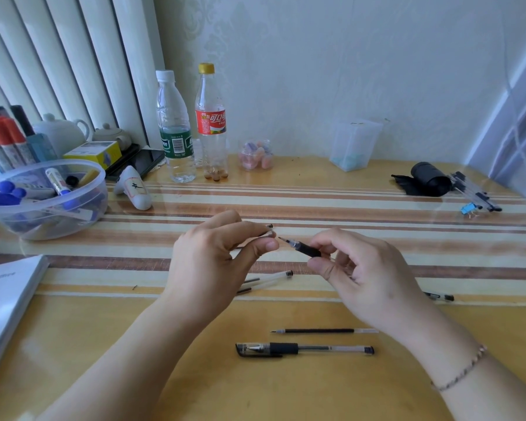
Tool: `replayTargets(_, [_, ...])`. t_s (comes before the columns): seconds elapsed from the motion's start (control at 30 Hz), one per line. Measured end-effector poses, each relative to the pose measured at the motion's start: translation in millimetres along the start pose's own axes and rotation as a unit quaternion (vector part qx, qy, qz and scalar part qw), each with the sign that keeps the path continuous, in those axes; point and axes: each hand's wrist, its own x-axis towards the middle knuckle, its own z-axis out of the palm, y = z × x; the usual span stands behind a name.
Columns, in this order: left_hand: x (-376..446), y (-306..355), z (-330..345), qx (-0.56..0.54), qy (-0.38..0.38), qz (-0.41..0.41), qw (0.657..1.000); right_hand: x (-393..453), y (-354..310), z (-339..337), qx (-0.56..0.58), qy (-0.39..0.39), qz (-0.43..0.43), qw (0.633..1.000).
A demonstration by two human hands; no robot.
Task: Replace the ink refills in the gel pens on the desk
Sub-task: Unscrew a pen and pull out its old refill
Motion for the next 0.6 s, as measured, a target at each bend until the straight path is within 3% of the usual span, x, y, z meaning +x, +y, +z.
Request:
replayTargets(0.4, [-2.5,-0.4,0.3,0.044,-0.050,0.035,0.997,0.4,-1.7,-5.1,-0.048,0.000,-0.036,0.998])
replayTargets(0.6, [-3.9,0.4,-0.6,0.100,-0.110,0.064,0.987,-0.1,-3.9,-8.4,-0.094,0.009,-0.042,0.995])
